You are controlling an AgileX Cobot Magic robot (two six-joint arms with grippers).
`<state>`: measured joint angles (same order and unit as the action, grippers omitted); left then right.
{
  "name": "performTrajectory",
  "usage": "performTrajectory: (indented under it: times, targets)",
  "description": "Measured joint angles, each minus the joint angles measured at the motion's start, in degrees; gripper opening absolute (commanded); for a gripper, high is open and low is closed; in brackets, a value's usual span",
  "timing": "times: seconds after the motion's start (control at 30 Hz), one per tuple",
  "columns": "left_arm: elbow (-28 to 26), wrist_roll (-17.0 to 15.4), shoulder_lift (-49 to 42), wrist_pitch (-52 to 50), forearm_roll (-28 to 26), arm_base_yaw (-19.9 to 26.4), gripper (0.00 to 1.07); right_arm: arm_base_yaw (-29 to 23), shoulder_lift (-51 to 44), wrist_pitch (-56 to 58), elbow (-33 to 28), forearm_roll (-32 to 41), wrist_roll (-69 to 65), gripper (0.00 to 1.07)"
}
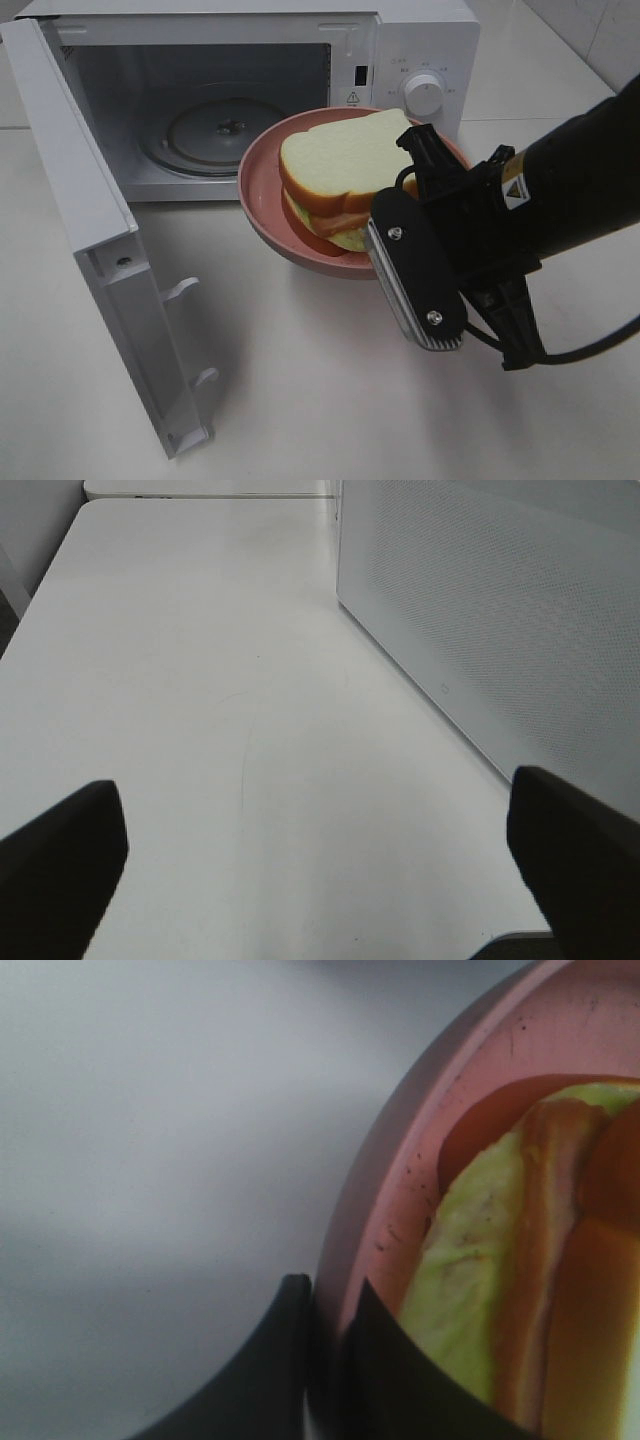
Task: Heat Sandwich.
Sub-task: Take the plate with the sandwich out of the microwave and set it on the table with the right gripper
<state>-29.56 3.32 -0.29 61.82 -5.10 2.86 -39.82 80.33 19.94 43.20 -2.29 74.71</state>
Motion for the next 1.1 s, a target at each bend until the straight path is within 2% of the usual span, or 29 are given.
performTrajectory:
  times: [0.77, 0.93, 1.07, 1.1]
  targets:
    - [0.00, 0.00, 0.00, 0.00, 0.00, 0.00, 0.98, 0.00, -18.11, 6.36, -10.03, -2.18, -0.11, 0.00]
    - [0.00, 0.00, 0.00, 0.00, 0.00, 0.00, 0.98, 0.00, -20.74, 7.79, -11.63, -5.04, -4.53, 0.00]
    - [0.00, 0.00, 0.00, 0.00, 0.00, 0.00, 0.98, 0.00, -21.60, 9.80, -11.69, -9.74, -11.69, 0.00]
    - [0.00, 0.00, 0.00, 0.00, 0.00, 0.00, 0.98, 0.00, -21.72, 10.43, -11.69, -12.83, -16.27, 0.00]
